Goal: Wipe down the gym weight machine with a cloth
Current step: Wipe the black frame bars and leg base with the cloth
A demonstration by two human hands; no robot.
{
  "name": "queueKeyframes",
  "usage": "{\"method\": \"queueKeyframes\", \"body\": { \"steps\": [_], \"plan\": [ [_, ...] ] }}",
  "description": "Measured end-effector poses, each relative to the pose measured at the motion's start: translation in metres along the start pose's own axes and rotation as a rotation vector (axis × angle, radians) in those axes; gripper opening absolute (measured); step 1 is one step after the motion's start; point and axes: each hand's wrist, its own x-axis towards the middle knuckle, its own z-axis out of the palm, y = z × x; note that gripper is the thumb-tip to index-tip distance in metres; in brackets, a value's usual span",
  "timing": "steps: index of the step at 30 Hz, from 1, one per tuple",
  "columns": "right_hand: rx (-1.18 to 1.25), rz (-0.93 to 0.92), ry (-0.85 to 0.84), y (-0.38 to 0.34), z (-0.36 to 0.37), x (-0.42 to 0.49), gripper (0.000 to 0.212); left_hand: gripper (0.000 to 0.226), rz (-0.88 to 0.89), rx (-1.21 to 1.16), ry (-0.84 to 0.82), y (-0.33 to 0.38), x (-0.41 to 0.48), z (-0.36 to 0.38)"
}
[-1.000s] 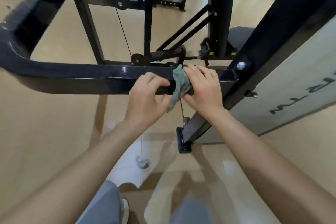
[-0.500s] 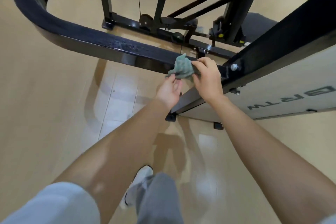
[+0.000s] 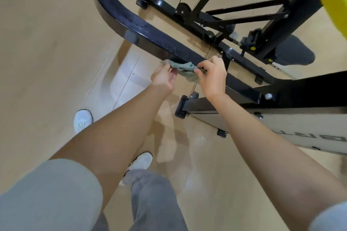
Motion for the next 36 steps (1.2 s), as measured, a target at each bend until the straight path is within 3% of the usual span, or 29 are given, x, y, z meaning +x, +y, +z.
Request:
{"method": "queueKeyframes", "body": {
  "steps": [5, 10, 12, 15, 19, 22, 31, 36],
  "plan": [
    [0.058, 0.152, -0.012, -0.074, 0.020, 0.022, 0.014, 0.031, -0.015, 0.021, 0.079, 0.083, -0.011, -0.005],
    [0.249, 0.209, -0.023, -0.135, 0.039, 0.040, 0.009, 0.027, -0.010, 0.033, 0.000, 0.147, -0.008, -0.013],
    [0.292, 0.130, -0.052, -0.155, 0.042, 0.044, 0.019, 0.022, 0.016, 0.057, 0.017, 0.168, -0.005, -0.017],
    [0.136, -0.123, -0.117, -0.176, 0.046, 0.051, 0.033, 0.008, 0.022, 0.043, 0.015, 0.200, 0.001, -0.023],
    [-0.044, -0.341, -0.196, -0.190, 0.054, 0.073, 0.039, 0.041, 0.014, -0.035, -0.042, 0.239, 0.012, -0.033],
    [-0.174, -0.463, -0.255, -0.204, 0.057, 0.090, 0.041, 0.050, 0.006, -0.026, -0.057, 0.262, 0.012, -0.032],
    [-0.409, -0.570, -0.272, -0.246, 0.061, 0.138, 0.050, 0.083, -0.009, 0.349, -0.169, 0.300, 0.004, -0.035],
    [-0.340, -0.566, -0.309, -0.266, 0.059, 0.165, 0.040, 0.061, -0.019, 0.305, -0.137, 0.297, 0.023, -0.030]
  ]
}}
